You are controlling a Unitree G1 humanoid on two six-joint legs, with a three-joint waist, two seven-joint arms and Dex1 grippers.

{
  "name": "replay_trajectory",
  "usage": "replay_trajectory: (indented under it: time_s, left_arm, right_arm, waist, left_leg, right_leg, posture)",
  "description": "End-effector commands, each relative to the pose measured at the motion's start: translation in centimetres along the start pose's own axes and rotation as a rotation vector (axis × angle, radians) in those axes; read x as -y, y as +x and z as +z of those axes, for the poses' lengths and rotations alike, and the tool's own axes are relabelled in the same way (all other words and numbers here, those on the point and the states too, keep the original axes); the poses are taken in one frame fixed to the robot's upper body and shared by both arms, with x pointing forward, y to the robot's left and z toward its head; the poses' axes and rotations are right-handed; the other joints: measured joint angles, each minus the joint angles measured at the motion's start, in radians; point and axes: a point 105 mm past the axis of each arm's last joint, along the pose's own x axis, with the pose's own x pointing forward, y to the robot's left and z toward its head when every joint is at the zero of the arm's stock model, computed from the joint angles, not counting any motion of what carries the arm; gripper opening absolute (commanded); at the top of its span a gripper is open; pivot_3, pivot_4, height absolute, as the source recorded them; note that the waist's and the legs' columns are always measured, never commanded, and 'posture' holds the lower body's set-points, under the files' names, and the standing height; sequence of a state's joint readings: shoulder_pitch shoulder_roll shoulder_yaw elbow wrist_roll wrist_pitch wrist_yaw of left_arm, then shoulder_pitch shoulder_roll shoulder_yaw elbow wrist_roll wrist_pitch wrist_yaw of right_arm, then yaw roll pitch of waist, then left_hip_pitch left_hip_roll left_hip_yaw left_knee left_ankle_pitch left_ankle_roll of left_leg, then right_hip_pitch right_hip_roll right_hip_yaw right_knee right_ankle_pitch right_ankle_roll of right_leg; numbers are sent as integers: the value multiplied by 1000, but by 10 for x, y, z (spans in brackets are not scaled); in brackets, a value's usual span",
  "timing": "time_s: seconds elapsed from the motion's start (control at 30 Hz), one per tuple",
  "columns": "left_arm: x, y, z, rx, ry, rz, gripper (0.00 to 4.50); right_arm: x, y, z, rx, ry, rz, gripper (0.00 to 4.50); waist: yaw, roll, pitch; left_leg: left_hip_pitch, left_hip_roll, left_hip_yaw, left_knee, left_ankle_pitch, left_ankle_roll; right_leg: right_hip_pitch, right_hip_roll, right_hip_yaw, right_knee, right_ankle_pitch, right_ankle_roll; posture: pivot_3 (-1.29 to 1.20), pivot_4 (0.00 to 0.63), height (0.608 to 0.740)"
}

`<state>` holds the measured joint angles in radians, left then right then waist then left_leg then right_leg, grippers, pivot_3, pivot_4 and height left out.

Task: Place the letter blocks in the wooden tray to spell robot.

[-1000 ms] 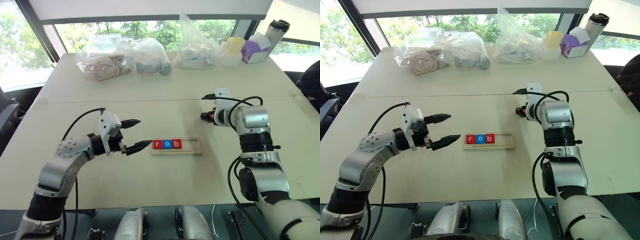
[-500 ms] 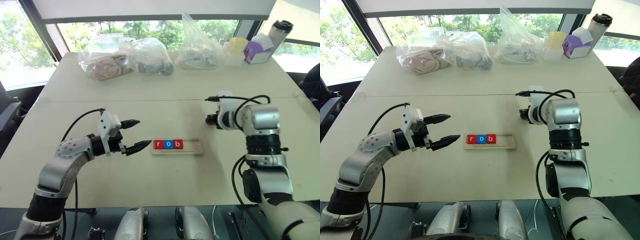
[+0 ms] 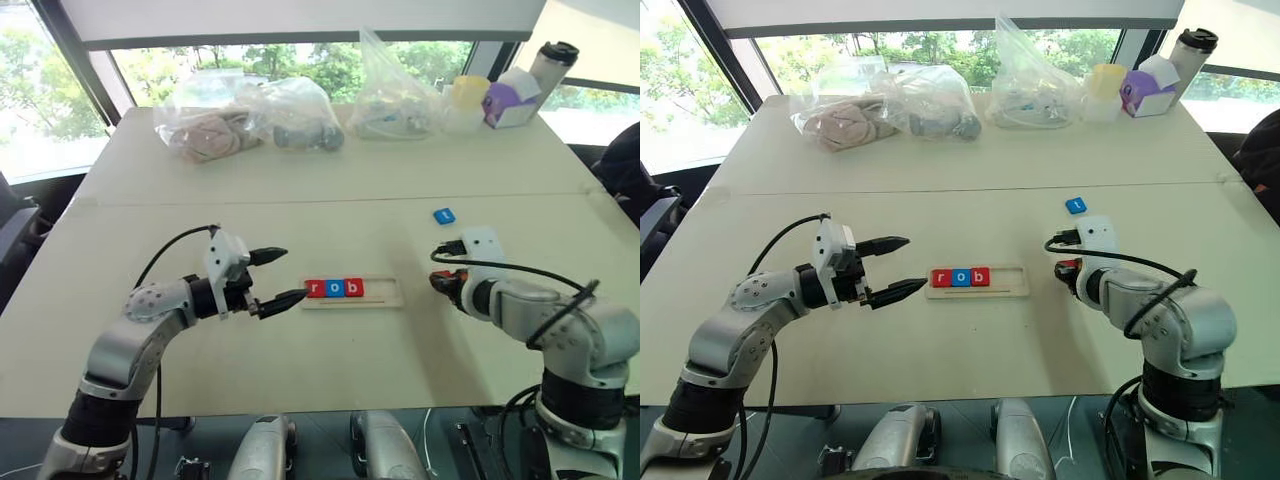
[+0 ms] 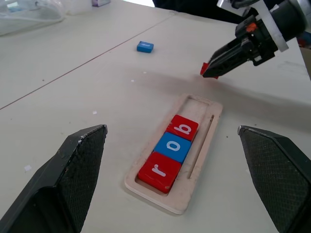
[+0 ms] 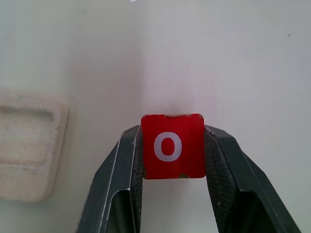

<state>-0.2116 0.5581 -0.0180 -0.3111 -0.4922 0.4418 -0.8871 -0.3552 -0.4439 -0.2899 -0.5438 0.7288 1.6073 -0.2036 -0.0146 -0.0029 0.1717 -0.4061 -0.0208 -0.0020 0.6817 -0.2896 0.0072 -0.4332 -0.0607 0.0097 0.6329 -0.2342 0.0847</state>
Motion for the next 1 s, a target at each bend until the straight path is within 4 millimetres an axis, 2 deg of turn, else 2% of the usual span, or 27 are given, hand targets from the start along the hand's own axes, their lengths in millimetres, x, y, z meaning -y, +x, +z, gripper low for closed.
replay_trajectory:
  time_s: [0.03, 0.33, 0.57, 0.77, 0.8, 0.87, 1.0]
  left_arm:
    - [0, 2, 9, 32, 38, -12, 4500]
    - [0, 2, 10, 33, 40, -18, 4500]
    - [0, 4, 11, 38, 43, -18, 4500]
    - [0, 4, 11, 40, 47, -14, 4500]
    - [0, 4, 11, 40, 48, -14, 4500]
    - [0, 4, 11, 40, 49, -14, 4500]
    - [-1, 4, 11, 41, 48, -14, 4500]
  right_arm:
    - [3, -8, 1, 16, 1, -29, 1146]
    - [17, -11, -6, -53, 54, -90, 1146]
    - [14, -11, -4, -85, 90, -77, 1146]
    - [8, -16, -1, -130, 131, -72, 4252]
    - [7, -17, 0, -137, 131, -74, 4452]
    - [7, -21, 6, -141, 120, -74, 4452]
    - [1, -32, 39, -81, -15, 14, 4452]
  waist:
    - [0, 0, 0]
    - [1, 0, 0]
    - [0, 0, 0]
    - [0, 0, 0]
    - [0, 0, 0]
    - [1, 0, 0]
    - [-2, -1, 1]
  left_leg:
    - [0, 0, 0, 0, 0, 0]
    - [0, 0, 0, 0, 0, 1]
    - [0, 0, 0, 0, 1, 1]
    - [0, 0, 1, 0, 1, 1]
    - [0, 0, 1, 0, 1, 1]
    - [0, 0, 1, 0, 1, 1]
    - [0, 0, 2, 1, 1, 2]
  right_leg:
    - [0, 0, 0, 0, 0, 0]
    - [1, 0, 0, -1, 0, 0]
    - [1, 2, 0, -1, 0, 0]
    - [1, 2, 1, -2, 0, 0]
    - [1, 2, 1, -2, 0, 0]
    - [2, 3, 1, -2, -1, 0]
    - [2, 4, 3, -3, -1, 0]
  posture:
    - [0, 150, 740]
    - [0, 150, 740]
    - [0, 150, 740]
    - [0, 150, 740]
    - [0, 150, 740]
    - [0, 150, 740]
    - [0, 150, 740]
